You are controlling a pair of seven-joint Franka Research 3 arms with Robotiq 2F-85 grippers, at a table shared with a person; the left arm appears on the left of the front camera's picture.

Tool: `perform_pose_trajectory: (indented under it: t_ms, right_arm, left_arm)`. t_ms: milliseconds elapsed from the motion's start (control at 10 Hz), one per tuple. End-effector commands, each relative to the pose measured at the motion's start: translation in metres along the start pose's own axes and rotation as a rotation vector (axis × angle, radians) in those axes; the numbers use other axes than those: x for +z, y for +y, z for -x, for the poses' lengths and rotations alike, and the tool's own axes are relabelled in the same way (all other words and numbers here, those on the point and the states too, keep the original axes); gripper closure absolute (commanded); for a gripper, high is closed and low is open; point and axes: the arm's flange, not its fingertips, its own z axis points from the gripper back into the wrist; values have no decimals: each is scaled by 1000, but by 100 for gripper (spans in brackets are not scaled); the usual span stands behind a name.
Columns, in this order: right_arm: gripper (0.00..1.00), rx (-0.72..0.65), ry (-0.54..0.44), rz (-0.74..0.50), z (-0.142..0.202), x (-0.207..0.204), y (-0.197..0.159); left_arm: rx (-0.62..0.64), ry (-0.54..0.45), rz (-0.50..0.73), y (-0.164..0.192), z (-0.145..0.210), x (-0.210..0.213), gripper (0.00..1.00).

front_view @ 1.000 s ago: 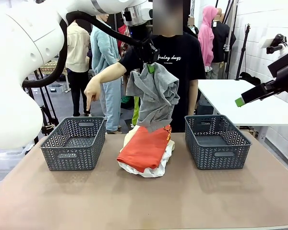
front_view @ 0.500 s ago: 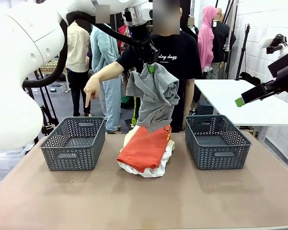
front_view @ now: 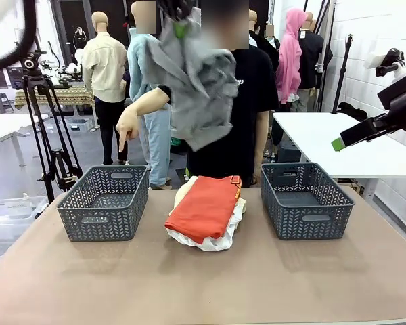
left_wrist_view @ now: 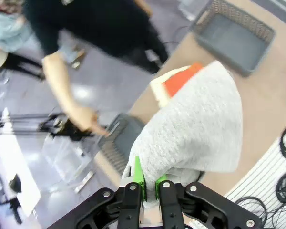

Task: Sort the tops and bottoms.
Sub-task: Sort the clothes according to human instructions.

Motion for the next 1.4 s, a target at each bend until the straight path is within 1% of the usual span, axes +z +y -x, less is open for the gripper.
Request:
perform_pose_trajectory:
  t_ms: [0, 100, 200, 300, 500, 600, 700, 800, 1100, 1200, 1300]
  right_arm:
    - [0, -11, 8, -3, 0, -1, 1]
    - [0, -11, 8, -3, 0, -1, 1]
    - [0, -11, 8, -3, 0, -1, 1]
    - [0, -11, 8, -3, 0, -1, 1]
    - [0, -11, 8, -3, 0, -1, 1]
    - [0, -11, 8, -3, 0, -1, 1]
    - [0, -11, 8, -3, 0, -1, 1]
    - [0, -11, 8, -3, 0, -1, 1]
    - [0, -11, 8, -3, 0, -1, 1]
    - [0, -11, 8, -3, 0, -1, 1]
    - [0, -11, 8, -3, 0, -1, 1]
  left_arm:
    - [169, 116, -152, 16, 9, 7, 100]
    - [283, 130, -191, 39, 34, 4, 100]
    - [398, 147, -231, 57, 62, -7, 100]
    - [484, 145, -244, 75, 91, -23, 100]
    - [568, 140, -277, 94, 132, -50, 100]
    - [584, 132, -278, 102, 140, -58, 100]
    - [555, 97, -226, 90, 129, -58, 100]
    - [561, 190, -280, 139, 73, -20, 100]
    - [561, 190, -280, 139, 73, -20, 100]
    - [558, 182, -262, 140, 70, -27, 100]
    - [632, 197, -182, 154, 85, -52, 100]
